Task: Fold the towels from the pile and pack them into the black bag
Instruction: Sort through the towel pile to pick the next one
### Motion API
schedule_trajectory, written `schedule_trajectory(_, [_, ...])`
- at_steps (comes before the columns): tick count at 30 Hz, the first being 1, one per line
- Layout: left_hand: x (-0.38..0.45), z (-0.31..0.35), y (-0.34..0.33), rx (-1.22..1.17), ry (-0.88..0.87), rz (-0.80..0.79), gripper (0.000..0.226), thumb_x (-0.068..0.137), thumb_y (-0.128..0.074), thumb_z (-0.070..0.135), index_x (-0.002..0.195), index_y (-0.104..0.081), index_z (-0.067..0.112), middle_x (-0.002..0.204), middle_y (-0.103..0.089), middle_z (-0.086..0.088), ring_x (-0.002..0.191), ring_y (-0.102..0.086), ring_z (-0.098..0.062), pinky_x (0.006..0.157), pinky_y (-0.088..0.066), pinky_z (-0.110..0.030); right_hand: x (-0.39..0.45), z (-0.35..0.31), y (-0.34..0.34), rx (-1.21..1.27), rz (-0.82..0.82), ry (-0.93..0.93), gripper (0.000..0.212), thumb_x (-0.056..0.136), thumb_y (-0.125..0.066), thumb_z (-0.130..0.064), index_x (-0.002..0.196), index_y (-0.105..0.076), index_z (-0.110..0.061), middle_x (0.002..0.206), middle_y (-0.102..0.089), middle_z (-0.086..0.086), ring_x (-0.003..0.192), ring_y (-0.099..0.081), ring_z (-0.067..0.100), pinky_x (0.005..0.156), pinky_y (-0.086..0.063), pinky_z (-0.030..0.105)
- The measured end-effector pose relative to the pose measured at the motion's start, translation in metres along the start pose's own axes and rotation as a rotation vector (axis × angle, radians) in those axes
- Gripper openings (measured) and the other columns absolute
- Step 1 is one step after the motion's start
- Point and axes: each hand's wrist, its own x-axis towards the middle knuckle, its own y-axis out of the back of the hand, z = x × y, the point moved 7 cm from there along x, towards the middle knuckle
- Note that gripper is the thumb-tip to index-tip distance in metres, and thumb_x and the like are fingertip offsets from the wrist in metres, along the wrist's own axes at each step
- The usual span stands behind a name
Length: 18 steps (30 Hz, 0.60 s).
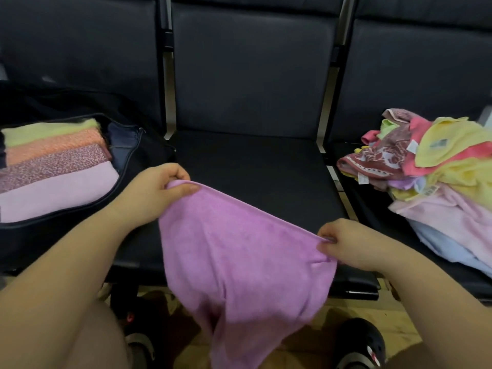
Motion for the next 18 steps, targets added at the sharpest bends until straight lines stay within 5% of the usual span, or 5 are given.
schedule_trajectory(7, [-0.02, -0.036, 0.02, 0.108, 0.124, -0.051, 0.016, 0.087, -0.066, 0.031, 0.079, -0.061, 0.018, 0.074, -0.062, -0.002, 0.068, -0.054, -0.013, 0.059, -0.039, -0.025, -0.021, 0.032, 0.013, 0.151, 0.069, -0.085, 0.026, 0.094, -0.057, -0.031, 0.08, -0.065, -0.011, 0.077, -0.068, 0.002, 0.074, -0.065, 0.015, 0.078, -0.052, 0.033])
schedule_trajectory(10, [-0.031, -0.051, 0.015, 0.162, 0.22, -0.198, 0.042, 0.08, -0.067, 0.05, 0.082, -0.061, 0.008, 0.076, -0.065, -0.01, 0.067, -0.057, -0.019, 0.06, -0.043, -0.028, -0.026, 0.042, 0.005, 0.47, 0.016, -0.089, 0.025, 0.096, -0.054, -0.029, 0.102, -0.066, -0.008, 0.098, -0.072, 0.006, 0.092, -0.068, 0.017, 0.091, -0.053, 0.035])
schedule_trajectory(13, [-0.052, -0.051, 0.007, -0.316, 0.377, -0.464, 0.075, 0.042, -0.083, 0.067, 0.08, -0.067, 0.005, 0.073, -0.064, -0.009, 0.064, -0.06, -0.015, 0.055, -0.049, -0.025, -0.033, 0.041, 0.007, 1.029, -0.049, -0.033, 0.031, 0.091, -0.059, -0.025, 0.116, -0.063, -0.007, 0.105, -0.071, 0.012, 0.093, -0.07, 0.024, 0.084, -0.057, 0.036])
schedule_trajectory(16, [-0.062, -0.039, 0.012, -0.704, 0.337, -0.673, 0.059, 0.034, -0.096, 0.044, 0.072, -0.071, 0.007, 0.071, -0.064, -0.013, 0.061, -0.063, -0.016, 0.049, -0.05, -0.022, -0.045, 0.041, 0.02, 1.36, -0.134, 0.082, 0.065, 0.045, -0.094, -0.034, 0.101, -0.075, -0.009, 0.098, -0.072, 0.012, 0.082, -0.071, 0.02, 0.065, -0.059, 0.03])
schedule_trajectory(18, [-0.058, -0.039, 0.021, -0.769, 0.303, -0.65, 0.053, 0.029, -0.099, 0.035, 0.064, -0.069, 0.009, 0.063, -0.061, -0.011, 0.052, -0.06, -0.014, 0.044, -0.048, -0.02, -0.046, 0.049, 0.027, 1.322, -0.11, 0.082, 0.068, 0.043, -0.093, -0.038, 0.102, -0.074, -0.01, 0.101, -0.072, 0.01, 0.086, -0.07, 0.021, 0.066, -0.058, 0.029])
